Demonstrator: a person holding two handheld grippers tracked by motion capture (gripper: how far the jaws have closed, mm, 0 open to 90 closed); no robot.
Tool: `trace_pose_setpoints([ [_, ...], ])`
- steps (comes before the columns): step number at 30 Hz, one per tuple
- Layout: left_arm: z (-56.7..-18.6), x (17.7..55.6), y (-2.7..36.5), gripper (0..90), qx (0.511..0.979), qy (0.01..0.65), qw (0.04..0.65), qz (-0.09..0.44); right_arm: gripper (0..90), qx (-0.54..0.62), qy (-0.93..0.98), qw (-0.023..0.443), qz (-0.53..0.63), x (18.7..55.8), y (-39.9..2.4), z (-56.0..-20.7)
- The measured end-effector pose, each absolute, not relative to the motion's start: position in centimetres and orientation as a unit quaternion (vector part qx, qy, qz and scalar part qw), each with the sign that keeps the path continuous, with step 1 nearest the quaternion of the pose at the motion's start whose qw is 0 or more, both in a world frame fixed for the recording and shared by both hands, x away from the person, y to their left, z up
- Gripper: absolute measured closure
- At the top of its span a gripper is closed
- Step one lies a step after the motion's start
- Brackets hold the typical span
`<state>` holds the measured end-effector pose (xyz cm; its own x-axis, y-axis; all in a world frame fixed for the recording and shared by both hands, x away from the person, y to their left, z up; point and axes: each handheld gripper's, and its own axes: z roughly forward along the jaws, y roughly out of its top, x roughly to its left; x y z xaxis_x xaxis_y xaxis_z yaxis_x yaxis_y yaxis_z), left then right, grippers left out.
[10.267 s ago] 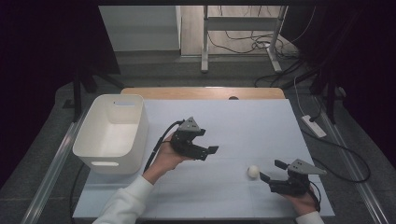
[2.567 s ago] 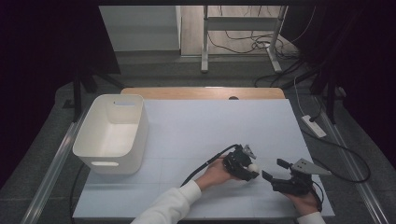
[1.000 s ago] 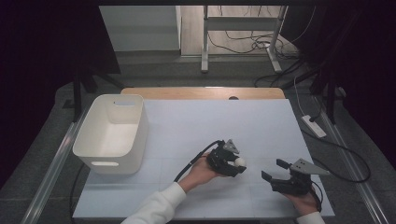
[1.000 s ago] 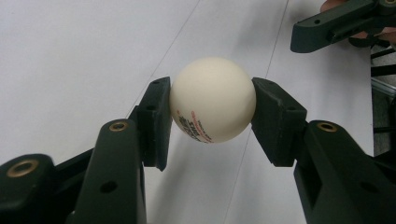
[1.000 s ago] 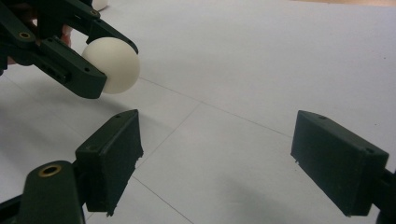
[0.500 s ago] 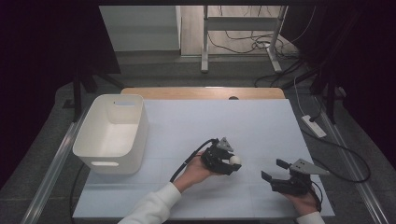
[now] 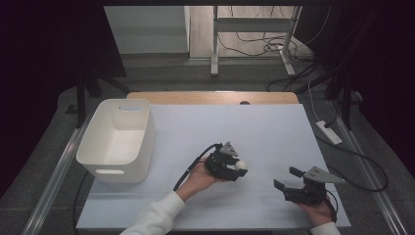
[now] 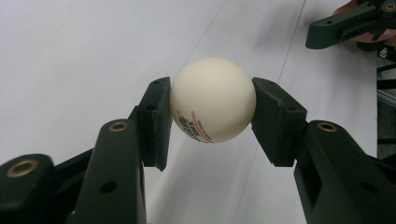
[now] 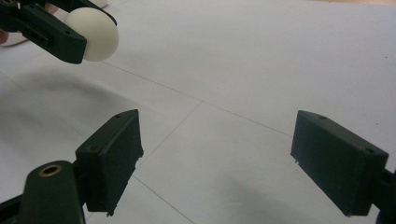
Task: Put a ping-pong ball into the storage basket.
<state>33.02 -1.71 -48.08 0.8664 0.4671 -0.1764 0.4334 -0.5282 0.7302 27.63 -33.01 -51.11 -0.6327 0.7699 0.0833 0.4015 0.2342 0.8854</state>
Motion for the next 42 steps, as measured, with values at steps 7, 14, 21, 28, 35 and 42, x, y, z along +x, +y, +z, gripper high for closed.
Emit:
trace_pose_setpoints([
  [7,-47.6,33.0,-0.8,50.7,0.867,0.263,0.422,0.026,16.5,0.385,0.762,0.190,0.485,27.6,-33.0,-51.1],
  [14,-47.3,33.0,-0.3,50.6,0.864,0.266,0.426,0.030,16.5,0.385,0.763,0.189,0.484,27.7,-33.0,-51.1],
  [21,-46.8,33.0,0.5,50.7,0.858,0.270,0.436,0.033,16.6,0.385,0.763,0.189,0.483,27.7,-33.0,-51.1],
  [28,-46.3,32.9,1.1,50.7,0.853,0.271,0.444,0.037,16.6,0.385,0.764,0.189,0.482,27.6,-32.9,-51.1],
  [35,-45.8,33.0,1.9,50.6,0.849,0.275,0.450,0.040,16.6,0.385,0.764,0.189,0.482,27.6,-32.9,-51.1],
  [42,-45.3,32.9,2.5,50.7,0.843,0.279,0.457,0.043,16.6,0.384,0.764,0.191,0.482,27.7,-33.0,-51.1],
])
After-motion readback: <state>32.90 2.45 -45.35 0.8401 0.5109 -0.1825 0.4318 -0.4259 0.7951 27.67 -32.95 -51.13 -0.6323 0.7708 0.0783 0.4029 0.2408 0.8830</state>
